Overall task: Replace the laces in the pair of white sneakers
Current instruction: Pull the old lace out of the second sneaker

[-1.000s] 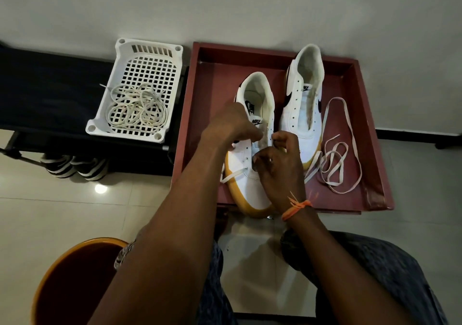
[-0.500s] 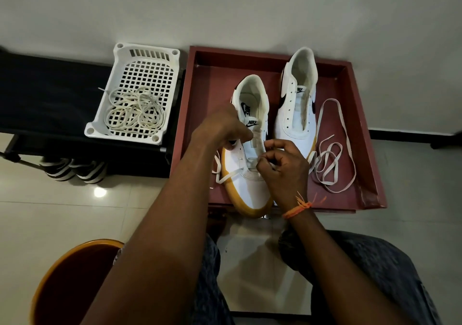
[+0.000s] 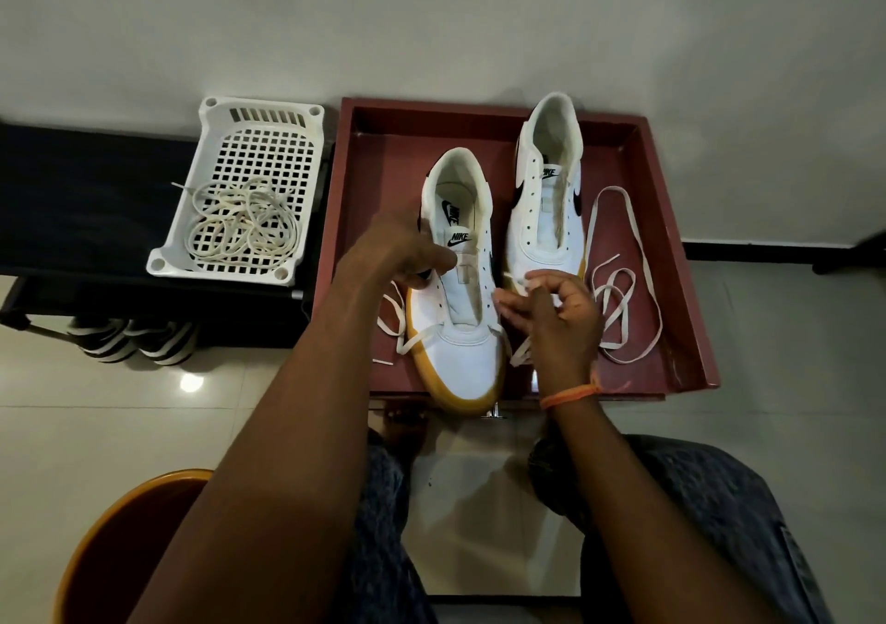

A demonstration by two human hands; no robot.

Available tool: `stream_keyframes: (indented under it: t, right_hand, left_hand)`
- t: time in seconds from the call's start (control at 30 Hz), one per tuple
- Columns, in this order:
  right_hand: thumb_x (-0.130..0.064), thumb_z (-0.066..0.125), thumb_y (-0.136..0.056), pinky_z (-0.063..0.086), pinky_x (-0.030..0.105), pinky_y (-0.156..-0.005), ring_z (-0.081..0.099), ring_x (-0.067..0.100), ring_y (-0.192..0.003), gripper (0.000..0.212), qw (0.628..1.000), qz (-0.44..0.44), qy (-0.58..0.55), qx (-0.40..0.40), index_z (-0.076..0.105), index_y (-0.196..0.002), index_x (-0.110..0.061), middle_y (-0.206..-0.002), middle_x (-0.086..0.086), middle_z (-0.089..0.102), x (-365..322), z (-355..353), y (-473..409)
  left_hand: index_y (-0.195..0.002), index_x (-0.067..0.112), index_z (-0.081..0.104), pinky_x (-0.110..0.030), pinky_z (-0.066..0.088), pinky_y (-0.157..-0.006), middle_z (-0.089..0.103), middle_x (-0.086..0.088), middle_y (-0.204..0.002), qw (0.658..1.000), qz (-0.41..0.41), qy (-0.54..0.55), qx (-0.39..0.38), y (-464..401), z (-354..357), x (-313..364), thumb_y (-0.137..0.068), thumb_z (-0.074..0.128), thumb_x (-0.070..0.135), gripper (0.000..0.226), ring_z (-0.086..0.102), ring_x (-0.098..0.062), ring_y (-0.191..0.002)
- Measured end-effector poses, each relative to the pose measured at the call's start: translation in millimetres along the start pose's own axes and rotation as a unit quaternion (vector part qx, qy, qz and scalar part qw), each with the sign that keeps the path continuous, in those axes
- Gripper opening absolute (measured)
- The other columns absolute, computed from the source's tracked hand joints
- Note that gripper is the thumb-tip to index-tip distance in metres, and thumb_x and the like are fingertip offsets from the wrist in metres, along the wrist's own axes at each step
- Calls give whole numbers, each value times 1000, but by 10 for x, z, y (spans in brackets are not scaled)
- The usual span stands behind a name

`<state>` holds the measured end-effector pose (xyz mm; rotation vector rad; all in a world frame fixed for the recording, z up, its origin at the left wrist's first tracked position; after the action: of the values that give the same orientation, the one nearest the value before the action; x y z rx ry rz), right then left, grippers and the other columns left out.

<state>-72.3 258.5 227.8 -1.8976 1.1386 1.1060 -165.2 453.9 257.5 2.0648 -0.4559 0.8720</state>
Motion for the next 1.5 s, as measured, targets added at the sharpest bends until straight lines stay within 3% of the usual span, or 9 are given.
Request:
stream_keyframes:
  t: [0.17, 0.33, 0.43, 0.57, 0.8, 0.97, 1.13, 1.33, 1.5]
  right_hand:
    - [-20, 68, -83, 57, 46, -76, 68, 18, -85, 10, 1000, -3, 14, -28, 72, -78, -28, -89, -1, 69, -13, -196, -110]
    - [-13, 73, -83, 48, 19, -83, 59, 19, -101, 32, 994, -41, 95, 15, 69, -114, -8, -116, 9, 58, -166, -275, -4]
    - [-13, 70, -82, 47, 32, -84, 57, 26, -103, 21, 986, -79, 149, 8, 69, -103, -9, -111, 11, 54, -270, -278, 206]
    - [-31, 72, -86, 41, 25, -75, 63, 25, -88, 21, 985, -2, 152, -87, 72, -93, -12, -91, 8, 68, -127, -212, 571]
    - [-19, 70, -88, 51, 32, -94, 61, 31, -105, 34, 979, -10, 154, -134, 69, -120, -10, -117, 15, 61, -67, -5, 842]
    - [-3, 64, -89, 28, -3, -84, 56, 33, -114, 41, 972, 8, 171, -163, 59, -130, -1, -129, 19, 53, 0, 37, 822]
    - [-15, 68, -87, 53, 40, -83, 61, 39, -96, 27, 967, -14, 214, -138, 67, -110, 0, -109, 18, 57, -12, 82, 848]
    - [-13, 59, -96, 49, 28, -88, 59, 26, -102, 24, 971, -14, 189, -144, 66, -116, -3, -118, 13, 55, -23, 55, 836]
    - [-11, 63, -92, 54, 40, -85, 63, 34, -96, 27, 969, -22, 199, -144, 65, -116, 1, -118, 18, 55, -25, 77, 833]
  left_hand:
    - [-101, 12, 60, -25, 56, -51, 66, -8, -100, 999, 30, -17, 24, 26, 32, -8, -70, 88, 15, 43, 69, -18, -73]
    - [-108, 11, 55, -28, 41, -70, 50, -1, -106, 948, 179, -169, 200, 333, 93, 83, -66, 89, 34, 59, 50, -16, -90]
    - [-90, 17, 73, -28, 48, -65, 66, -1, -92, 929, 223, -252, 151, 531, 365, 101, -81, 75, 19, 9, 64, -21, -86]
    - [-99, 13, 73, -34, 42, -66, 56, -9, -104, 905, 219, -339, 135, 640, 710, -159, -95, 56, 10, 18, 63, -31, -94]
    - [-90, 6, 58, -29, 36, -70, 49, -9, -97, 944, 224, -226, 90, 758, 775, -176, -90, 65, 12, 10, 53, -25, -85]
    - [-68, 4, 55, -34, 36, -59, 52, -12, -71, 971, 167, -169, 33, 633, 706, -187, -87, 54, 23, 27, 48, -18, -64]
    - [-60, 10, 53, -33, 38, -58, 52, -7, -67, 998, 53, 38, 7, 618, 615, -287, -77, 59, 15, 18, 46, -22, -63]
    - [-114, 10, 65, -34, 49, -77, 52, -8, -118, 907, 283, -246, 192, 715, 751, -249, -83, 74, 22, 34, 54, -19, -95]
    - [-78, 3, 74, -40, 52, -67, 67, -13, -82, 860, 299, -348, 222, 704, 817, -156, -84, 71, 7, 8, 60, -32, -79]
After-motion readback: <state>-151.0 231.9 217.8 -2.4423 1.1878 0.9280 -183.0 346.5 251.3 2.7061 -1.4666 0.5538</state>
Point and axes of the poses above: each hand's wrist, its own y-axis away from the middle knuckle, its own z-axis out of the palm, x = y × z, the point moved 5 cm from there along -y, towards the middle knuckle
